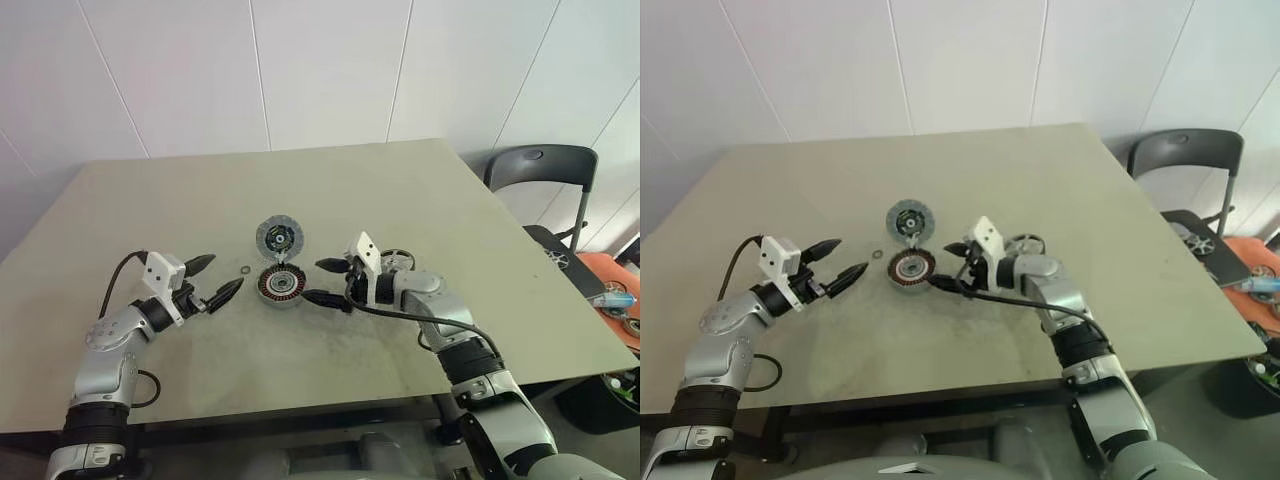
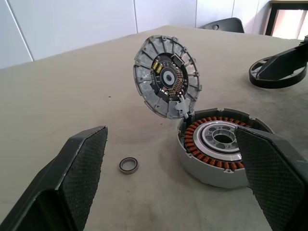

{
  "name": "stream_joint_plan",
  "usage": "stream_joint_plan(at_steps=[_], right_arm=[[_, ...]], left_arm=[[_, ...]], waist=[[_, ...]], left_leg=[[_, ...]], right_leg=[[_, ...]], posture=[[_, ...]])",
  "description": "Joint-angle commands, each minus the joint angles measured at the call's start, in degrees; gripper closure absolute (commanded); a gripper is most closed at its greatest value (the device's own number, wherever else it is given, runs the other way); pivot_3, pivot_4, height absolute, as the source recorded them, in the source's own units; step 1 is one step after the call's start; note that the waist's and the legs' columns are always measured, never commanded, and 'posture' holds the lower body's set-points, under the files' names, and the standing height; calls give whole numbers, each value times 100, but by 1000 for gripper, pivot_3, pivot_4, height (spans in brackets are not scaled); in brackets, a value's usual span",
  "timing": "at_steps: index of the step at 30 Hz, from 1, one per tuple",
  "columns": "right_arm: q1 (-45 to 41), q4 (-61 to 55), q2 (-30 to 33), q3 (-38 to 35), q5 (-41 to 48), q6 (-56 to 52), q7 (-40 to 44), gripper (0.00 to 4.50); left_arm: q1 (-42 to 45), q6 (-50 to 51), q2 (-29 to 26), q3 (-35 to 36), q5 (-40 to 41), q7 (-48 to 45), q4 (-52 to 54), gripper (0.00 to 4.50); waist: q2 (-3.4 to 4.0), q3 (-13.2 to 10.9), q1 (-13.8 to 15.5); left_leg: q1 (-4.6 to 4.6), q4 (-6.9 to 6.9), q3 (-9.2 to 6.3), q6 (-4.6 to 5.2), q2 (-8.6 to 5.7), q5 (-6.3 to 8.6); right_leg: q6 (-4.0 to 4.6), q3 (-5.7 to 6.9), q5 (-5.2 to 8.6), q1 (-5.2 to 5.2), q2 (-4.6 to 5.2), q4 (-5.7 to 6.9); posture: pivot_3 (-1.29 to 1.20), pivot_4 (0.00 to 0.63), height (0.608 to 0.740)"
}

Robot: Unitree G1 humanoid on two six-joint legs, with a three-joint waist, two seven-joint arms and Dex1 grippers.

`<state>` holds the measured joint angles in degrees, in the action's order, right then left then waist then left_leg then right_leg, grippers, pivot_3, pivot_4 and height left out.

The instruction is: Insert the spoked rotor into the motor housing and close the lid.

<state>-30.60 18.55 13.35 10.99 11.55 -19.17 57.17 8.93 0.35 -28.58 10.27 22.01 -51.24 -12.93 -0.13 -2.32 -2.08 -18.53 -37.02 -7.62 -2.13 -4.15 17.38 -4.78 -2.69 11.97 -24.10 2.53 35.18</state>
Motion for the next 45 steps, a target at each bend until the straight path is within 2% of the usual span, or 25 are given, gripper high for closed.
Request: stream_joint_plan(at_steps=[1,13,31,37,40,45], right_arm=[[-117,-218,56,87,-2,35,78,85],[-152,-149,153,218,-114,-32,45,85],[-381,80,177,148,-129,58,34,85],[-589,195,26,147,-223,149,-237,85],[-1015,283,-131,544,-565,-82,-325,85],[-1818,741,-188,1155,-934,-199,239,85]], left_arm=[[1,-159,-1,90,42,-22,64,6],[-57,-154,59,-4,-3,85,266,6],[1,-495,124,-52,-64,-114,33,6],[52,-606,192,-97,-103,-138,-114,6],[104,-689,261,-109,-128,-126,-198,6],[141,-796,326,-117,-181,-74,-292,6]], waist=[[0,0,0],[0,0,6],[0,0,9],[0,0,-6],[2,-2,-22],[2,-2,-23]], left_leg=[[0,0,0,0,0,0],[-1,0,0,0,0,0],[-1,0,0,0,0,0],[0,0,0,0,0,0],[1,-1,1,0,0,0],[0,2,-2,0,0,0]], right_leg=[[0,0,0,0,0,0],[0,0,0,0,0,-1],[0,1,0,0,1,-1],[0,1,0,0,0,-1],[0,0,0,-1,0,2],[1,2,-1,-4,0,2]], posture=[[0,0,740],[0,0,740],[0,0,740],[0,0,740],[0,0,740],[0,0,740]])
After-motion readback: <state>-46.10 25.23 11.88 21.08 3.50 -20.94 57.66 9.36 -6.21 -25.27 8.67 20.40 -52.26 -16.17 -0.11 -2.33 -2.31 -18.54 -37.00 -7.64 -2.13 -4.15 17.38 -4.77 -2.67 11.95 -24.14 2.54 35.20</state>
